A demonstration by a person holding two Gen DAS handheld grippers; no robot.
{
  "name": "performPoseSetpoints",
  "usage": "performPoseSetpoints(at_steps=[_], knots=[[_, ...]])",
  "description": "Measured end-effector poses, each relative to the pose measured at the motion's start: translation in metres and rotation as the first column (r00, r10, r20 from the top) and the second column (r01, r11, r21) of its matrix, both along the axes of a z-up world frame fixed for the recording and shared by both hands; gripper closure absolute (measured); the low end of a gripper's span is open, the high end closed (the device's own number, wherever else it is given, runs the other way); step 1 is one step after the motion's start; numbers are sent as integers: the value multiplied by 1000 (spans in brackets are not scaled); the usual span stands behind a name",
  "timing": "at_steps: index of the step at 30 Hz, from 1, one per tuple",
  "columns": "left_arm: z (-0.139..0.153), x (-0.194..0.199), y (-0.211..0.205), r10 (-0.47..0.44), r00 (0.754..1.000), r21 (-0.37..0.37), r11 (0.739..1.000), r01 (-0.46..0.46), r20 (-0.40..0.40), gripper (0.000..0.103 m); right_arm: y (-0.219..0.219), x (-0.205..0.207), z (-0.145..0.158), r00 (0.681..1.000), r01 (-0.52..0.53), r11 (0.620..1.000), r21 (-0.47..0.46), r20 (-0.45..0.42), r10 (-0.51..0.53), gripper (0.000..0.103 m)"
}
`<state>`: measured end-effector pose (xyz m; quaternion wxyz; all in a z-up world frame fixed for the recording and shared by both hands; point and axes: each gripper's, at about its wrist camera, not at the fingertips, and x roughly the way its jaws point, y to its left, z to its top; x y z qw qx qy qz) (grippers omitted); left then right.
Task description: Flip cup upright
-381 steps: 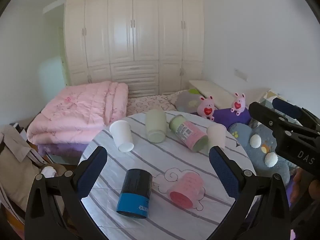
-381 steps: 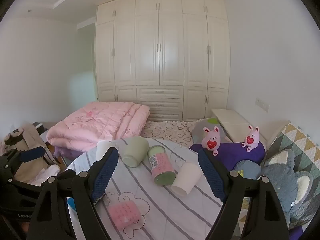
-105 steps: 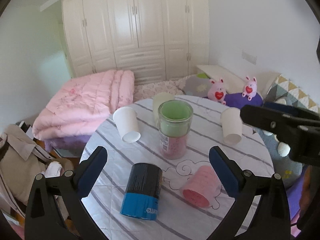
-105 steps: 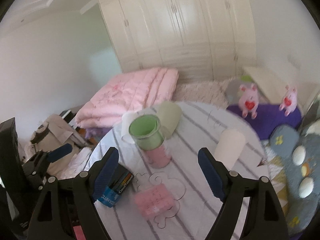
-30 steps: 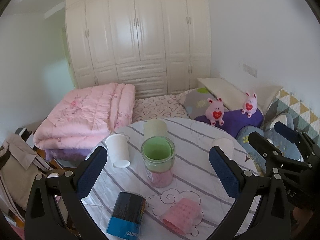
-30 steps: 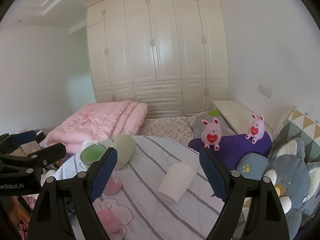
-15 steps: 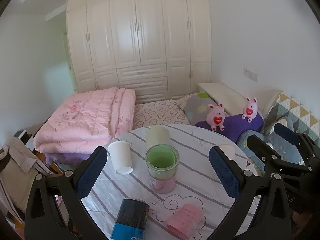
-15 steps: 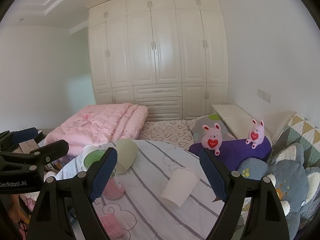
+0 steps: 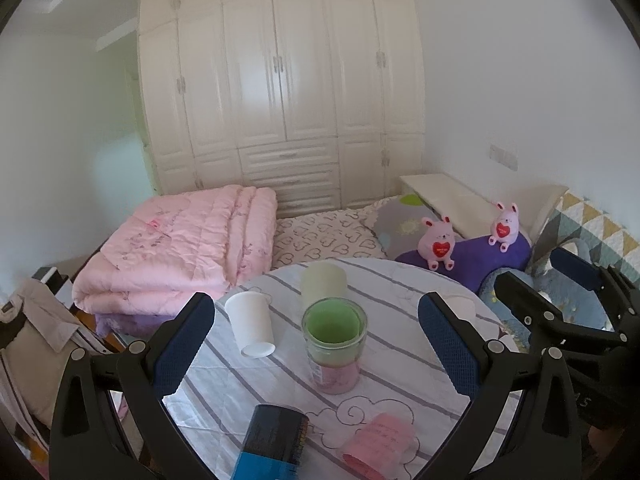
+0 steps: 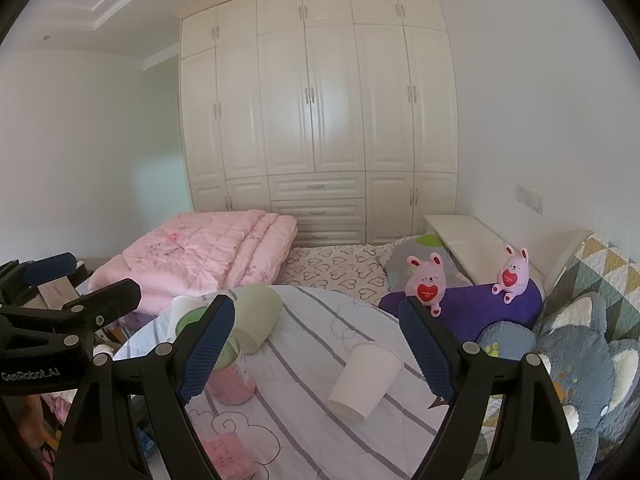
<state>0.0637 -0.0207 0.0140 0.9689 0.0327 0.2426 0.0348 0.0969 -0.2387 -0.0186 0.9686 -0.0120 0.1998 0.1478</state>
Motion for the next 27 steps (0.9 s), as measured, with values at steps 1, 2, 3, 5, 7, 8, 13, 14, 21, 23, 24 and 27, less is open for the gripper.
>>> performPoseSetpoints(at_steps=[1,2,3,5,7,8,13,14,21,23,24,27], knots=[[0,-1,0,1,1000,3,1000,-1,4,0,0,0,0,1000,0,1000,0,0,0,18],[0,-2,0,2,1000,4,1000,-2,6,0,0,0,0,1000,1,1000,-1,-1,-1,18],[0,-3,0,-2,1000,4,1000,2,10,0,0,0,0,1000,0,1000,0,-3,0,18],[0,-4,1,-6,1000,0,1000,6,16,0,0,-1,0,1000,1,1000,1,-5,-1,18],[0,-5,1,-11,1000,0,1000,11,20,0,0,-2,0,1000,2,1000,-1,-7,-2,18],[1,-4,1,-12,1000,0,1000,12,21,0,0,-2,0,1000,2,1000,-1,-8,-2,18],[0,-6,0,-16,1000,3,1000,16,25,0,1,-4,0,1000,3,1000,-2,-11,-3,18],[0,-6,1,-18,1000,3,1000,18,24,0,1,-5,-1,1000,3,1000,-1,-10,-3,18],[1,-7,2,-20,1000,-2,1000,20,18,0,1,-5,-1,1000,2,1000,-5,-14,-2,18],[0,-8,3,-21,1000,-3,1000,21,14,0,1,-5,-3,1000,2,1000,-5,-22,-2,18],[0,-8,3,-21,1000,-3,1000,21,12,0,0,-4,-3,1000,3,1000,-5,-28,-3,18],[0,-7,5,-21,1000,-5,1000,21,7,0,0,-4,-4,1000,5,1000,-6,-31,-5,18]])
